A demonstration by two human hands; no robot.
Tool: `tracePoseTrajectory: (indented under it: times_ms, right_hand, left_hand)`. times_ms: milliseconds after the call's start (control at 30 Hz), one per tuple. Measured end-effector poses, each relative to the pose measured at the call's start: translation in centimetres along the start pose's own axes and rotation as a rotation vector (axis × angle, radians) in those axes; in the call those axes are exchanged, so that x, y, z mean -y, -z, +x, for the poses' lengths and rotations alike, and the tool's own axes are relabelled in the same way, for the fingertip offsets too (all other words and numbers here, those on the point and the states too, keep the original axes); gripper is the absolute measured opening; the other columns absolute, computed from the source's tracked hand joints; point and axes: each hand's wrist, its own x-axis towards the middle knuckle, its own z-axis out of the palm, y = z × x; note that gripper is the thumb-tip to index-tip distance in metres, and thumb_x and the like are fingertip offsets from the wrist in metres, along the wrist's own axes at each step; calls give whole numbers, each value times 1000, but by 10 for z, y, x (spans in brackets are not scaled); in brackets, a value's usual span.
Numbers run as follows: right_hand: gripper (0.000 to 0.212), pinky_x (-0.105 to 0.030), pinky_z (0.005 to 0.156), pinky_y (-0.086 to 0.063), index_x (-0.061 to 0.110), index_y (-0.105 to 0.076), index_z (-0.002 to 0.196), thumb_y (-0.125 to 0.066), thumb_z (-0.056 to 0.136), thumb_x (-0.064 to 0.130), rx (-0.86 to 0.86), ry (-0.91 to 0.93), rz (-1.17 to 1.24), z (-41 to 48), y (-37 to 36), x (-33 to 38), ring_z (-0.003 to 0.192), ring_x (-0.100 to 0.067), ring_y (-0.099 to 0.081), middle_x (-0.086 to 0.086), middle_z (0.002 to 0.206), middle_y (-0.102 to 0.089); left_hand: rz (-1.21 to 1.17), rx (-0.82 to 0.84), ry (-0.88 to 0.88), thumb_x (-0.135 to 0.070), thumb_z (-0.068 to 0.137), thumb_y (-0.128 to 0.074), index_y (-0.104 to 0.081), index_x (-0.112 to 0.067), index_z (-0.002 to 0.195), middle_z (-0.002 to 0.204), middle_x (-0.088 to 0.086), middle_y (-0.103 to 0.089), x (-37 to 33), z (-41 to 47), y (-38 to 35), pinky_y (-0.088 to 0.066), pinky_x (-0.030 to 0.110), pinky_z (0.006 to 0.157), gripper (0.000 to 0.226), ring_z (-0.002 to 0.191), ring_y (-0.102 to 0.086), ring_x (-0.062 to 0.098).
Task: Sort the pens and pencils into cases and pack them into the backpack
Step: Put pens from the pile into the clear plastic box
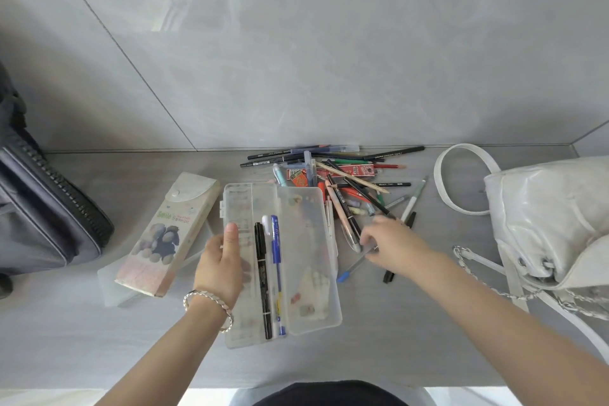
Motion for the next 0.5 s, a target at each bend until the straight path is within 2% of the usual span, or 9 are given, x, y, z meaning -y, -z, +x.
tracePoseTrajectory:
  times_ms: [67,133,167,233,267,300,367,433,500]
  right_hand:
    - [22,-34,89,-43,17,-60,102,-54,83,6,86,97,-172,-2,-7,-4,110,-23,-47,-3,112,-49]
    - [25,-33,84,-42,14,-62,104,-54,82,4,87,182,-281,-5,-5,-2,109,-23,-48,-5,110,-53]
    - [24,-32,78,-44,12,-65,97,-62,74,6,35,275,-350,-4,-5,-1,103,-22,-54,-6,102,-59]
    - [30,-23,51,-45,15,-66,61,-80,35,17,-20,352,-480,-5,-2,-5,66,-18,-63,1,64,-62]
    - [35,-18,41,-40,19,-61,48,-80,19,19,-32,327,-471,-2,-3,-9,51,-15,-59,5,51,-56]
    - [37,-16,37,-38,19,-58,45,-80,15,18,-96,328,-436,-1,-4,-15,46,-14,-57,5,47,-53]
    - [27,-22,45,-45,13,-62,61,-81,41,13,-143,332,-257,-10,6,-9,62,-19,-61,1,61,-58]
    - [12,-30,65,-47,12,-61,83,-65,72,8,-226,209,91,-22,15,4,79,-19,-58,2,77,-56]
    - [21,-25,68,-47,21,-56,92,-62,78,6,-235,149,462,-37,23,30,71,-11,-55,7,74,-55]
  left_hand:
    - [0,-4,-1,-45,95,-29,-51,2,108,60,9,-55,1,1,1,-38,29,50,54,50,-51,20]
    - [-6,4,12,-45,95,-29,-51,-1,106,59,9,-55,4,2,2,-41,29,51,50,50,-51,21]
    - [0,10,20,-45,95,-29,-51,-3,106,59,9,-55,6,2,2,-42,29,52,49,50,-51,22]
    - [14,20,31,-46,95,-28,-50,-3,105,59,10,-56,10,2,3,-43,29,52,49,51,-52,22]
    - [19,22,32,-46,95,-28,-51,-3,104,59,10,-56,12,2,4,-42,28,52,50,50,-52,22]
    - [20,20,33,-46,95,-27,-51,-3,104,58,10,-56,13,1,5,-42,28,51,50,50,-52,22]
    - [16,8,35,-46,95,-27,-51,-4,103,59,10,-56,16,1,6,-41,28,51,49,50,-52,22]
    - [-3,-9,50,-45,96,-28,-50,-6,103,60,10,-56,16,0,6,-41,28,52,45,51,-52,22]
    - [-24,-13,66,-45,96,-28,-49,-7,102,61,10,-56,16,-2,3,-41,28,52,44,52,-52,22]
